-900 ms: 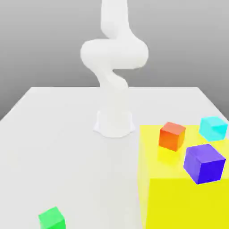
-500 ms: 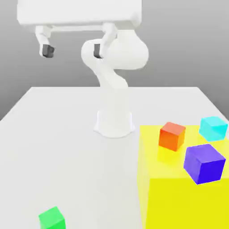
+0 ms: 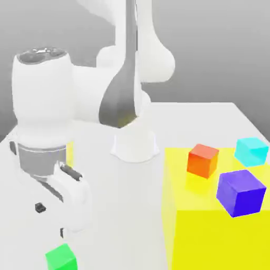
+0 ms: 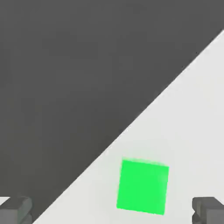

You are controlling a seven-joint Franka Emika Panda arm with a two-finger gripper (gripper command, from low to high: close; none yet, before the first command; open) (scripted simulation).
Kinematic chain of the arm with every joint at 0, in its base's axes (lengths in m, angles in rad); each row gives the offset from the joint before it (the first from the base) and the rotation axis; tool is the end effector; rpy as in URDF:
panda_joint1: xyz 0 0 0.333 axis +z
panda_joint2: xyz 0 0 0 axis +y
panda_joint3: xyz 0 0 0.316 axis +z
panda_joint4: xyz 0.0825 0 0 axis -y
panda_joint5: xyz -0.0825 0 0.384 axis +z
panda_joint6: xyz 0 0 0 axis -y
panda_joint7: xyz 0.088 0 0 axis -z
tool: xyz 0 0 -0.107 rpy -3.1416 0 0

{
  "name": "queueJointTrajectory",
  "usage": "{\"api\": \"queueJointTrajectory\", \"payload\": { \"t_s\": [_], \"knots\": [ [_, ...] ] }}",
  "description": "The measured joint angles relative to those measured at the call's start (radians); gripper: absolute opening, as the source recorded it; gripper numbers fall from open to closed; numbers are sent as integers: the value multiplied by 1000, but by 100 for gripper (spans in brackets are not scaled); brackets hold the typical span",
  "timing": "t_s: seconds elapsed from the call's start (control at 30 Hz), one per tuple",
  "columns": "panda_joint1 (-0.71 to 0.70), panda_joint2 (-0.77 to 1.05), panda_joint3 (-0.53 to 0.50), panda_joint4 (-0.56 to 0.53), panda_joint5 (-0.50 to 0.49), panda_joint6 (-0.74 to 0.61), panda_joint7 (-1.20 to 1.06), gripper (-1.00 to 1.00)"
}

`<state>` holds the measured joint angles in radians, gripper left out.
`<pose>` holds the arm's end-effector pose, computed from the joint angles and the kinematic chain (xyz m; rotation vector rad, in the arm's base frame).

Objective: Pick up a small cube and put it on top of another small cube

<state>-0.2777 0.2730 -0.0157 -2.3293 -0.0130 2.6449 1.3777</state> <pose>0.5027 -0.1517 0.2248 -2.1120 2.3074 -0.0657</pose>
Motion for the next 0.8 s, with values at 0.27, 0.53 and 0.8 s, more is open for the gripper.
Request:
{"api": "queueJointTrajectory", "payload": {
  "t_s": [0.27, 0.53, 0.8],
  "knots": [
    [-14, 212, 3, 30, 29, 140, 12, -100],
    [-14, 131, 2, 13, 28, 76, 14, -100],
    [88, -156, 50, -18, 63, -162, 297, -100]
  ]
}}
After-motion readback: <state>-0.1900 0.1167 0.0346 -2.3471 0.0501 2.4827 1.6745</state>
